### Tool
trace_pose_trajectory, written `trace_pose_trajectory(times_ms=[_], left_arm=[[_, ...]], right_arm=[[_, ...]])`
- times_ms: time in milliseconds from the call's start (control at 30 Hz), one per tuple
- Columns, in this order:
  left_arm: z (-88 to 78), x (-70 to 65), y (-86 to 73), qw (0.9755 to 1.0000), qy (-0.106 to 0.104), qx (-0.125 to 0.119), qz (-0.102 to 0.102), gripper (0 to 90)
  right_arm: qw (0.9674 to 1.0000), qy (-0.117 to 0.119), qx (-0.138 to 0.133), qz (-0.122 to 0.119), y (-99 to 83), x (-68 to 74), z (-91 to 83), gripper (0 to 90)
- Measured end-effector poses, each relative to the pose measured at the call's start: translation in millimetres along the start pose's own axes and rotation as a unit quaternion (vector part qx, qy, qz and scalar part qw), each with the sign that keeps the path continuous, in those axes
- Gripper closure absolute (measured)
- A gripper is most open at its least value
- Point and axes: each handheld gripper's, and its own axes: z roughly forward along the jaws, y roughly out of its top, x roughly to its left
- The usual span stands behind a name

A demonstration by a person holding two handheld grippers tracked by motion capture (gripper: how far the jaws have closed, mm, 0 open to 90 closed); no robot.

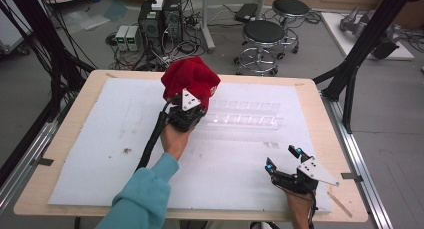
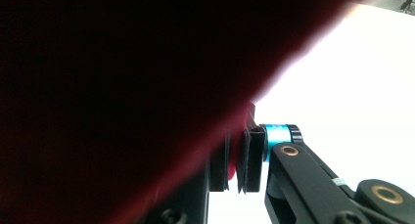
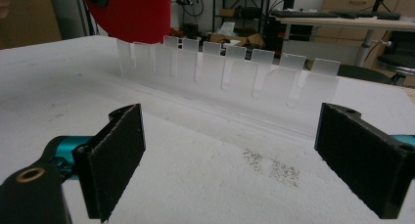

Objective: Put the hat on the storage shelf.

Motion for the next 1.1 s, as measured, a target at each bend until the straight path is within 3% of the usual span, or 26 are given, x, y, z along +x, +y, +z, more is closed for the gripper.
trace_pose_trajectory(times_ms=[367, 900, 1100], left_arm=[[12.2, -1.9, -21.7, 0.9997, 0.004, -0.007, -0.025, 85.0], [9.1, -2.4, -34.7, 0.9998, -0.003, -0.006, -0.018, 84.0], [8.5, -1.4, -37.8, 0.9998, -0.006, -0.009, -0.019, 83.6]], right_arm=[[0.9999, 0.007, -0.011, 0.007, 0.0, -1.1, 1.7, 10.3], [0.9999, 0.005, -0.012, -0.003, -0.6, 0.5, 1.5, 10.3], [0.9999, 0.008, -0.01, 0.004, -0.7, 0.4, 1.4, 10.3]])
